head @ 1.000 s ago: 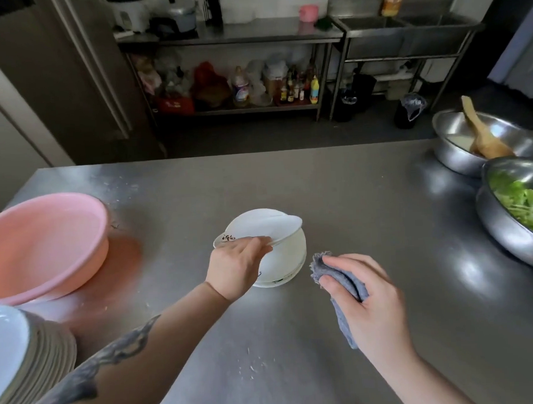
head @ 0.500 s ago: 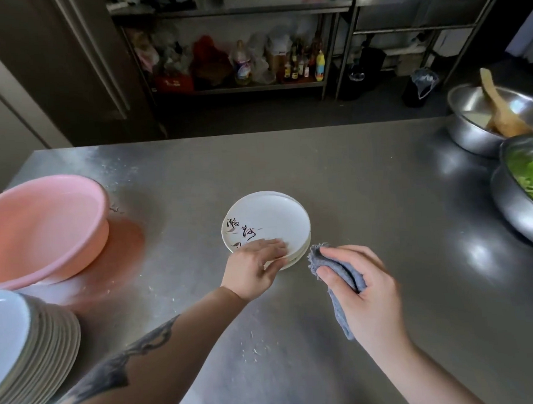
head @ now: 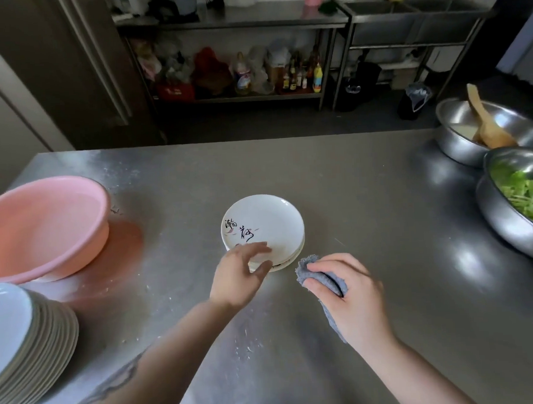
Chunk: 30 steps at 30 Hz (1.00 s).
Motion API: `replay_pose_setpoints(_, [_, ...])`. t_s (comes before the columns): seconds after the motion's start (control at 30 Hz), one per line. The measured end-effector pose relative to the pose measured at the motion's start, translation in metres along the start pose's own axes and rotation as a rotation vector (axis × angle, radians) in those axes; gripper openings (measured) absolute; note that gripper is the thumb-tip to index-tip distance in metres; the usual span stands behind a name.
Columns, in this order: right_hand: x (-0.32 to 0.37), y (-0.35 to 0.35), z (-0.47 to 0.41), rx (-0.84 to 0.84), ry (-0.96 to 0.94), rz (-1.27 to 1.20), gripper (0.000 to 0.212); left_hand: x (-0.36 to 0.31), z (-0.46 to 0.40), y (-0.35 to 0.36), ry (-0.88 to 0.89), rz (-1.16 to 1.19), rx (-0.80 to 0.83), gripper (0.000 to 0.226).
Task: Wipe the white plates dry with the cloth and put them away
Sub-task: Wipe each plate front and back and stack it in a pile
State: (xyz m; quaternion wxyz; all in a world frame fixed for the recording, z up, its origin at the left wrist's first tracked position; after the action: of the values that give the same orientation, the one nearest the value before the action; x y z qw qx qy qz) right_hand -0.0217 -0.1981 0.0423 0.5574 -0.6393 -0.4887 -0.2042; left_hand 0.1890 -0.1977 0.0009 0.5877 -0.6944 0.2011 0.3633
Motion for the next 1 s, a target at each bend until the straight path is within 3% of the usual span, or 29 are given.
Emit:
replay_pose_setpoints(0.1, [0.011, 0.000, 0.000, 0.041, -0.060, -0.011, 0.020, 0.003, 0.041, -0.028, -0.092, 0.128, -0.149, 0.026])
replay_pose_setpoints(0.23, [0.028, 0.015, 0.000, 0.217, -0.145, -0.047, 0.022, 0.010, 0.103, -0.065, -0.208, 0.162, -0.396, 0.027])
replay_pose_setpoints(0.37, [0.047, 0.043, 0.006, 0.379, -0.237, -0.035, 0.024, 0.020, 0.160, -0.098, -0.354, 0.114, -0.601, 0.031])
replay_pose_setpoints(0.53, [0.084, 0.090, 0.015, 0.503, -0.340, -0.024, 0.022, 0.038, 0.218, -0.156, -0.494, -0.024, -0.785, 0.020])
replay_pose_setpoints(0.8, [0.136, 0.151, 0.032, 0.531, -0.356, -0.021, 0.028, 0.107, 0.249, -0.240, -0.658, -0.224, -0.891, 0.015])
replay_pose_setpoints(1.0, [0.179, 0.203, 0.045, 0.435, -0.306, 0.009, 0.026, 0.177, 0.240, -0.291, -0.686, -0.276, -0.728, 0.020])
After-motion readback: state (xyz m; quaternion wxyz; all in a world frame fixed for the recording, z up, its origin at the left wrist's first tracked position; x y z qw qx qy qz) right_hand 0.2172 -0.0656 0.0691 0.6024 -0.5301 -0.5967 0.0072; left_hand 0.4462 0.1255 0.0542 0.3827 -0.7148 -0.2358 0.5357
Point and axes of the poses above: each hand's wrist, its own z-axis away from the middle knuckle, its own y-axis out of the palm, x = y × z, the point moved 1 cm from there along -z, towards the middle knuckle, and after that the axes turned 3 degrees about -y, right-handed, at the moved point
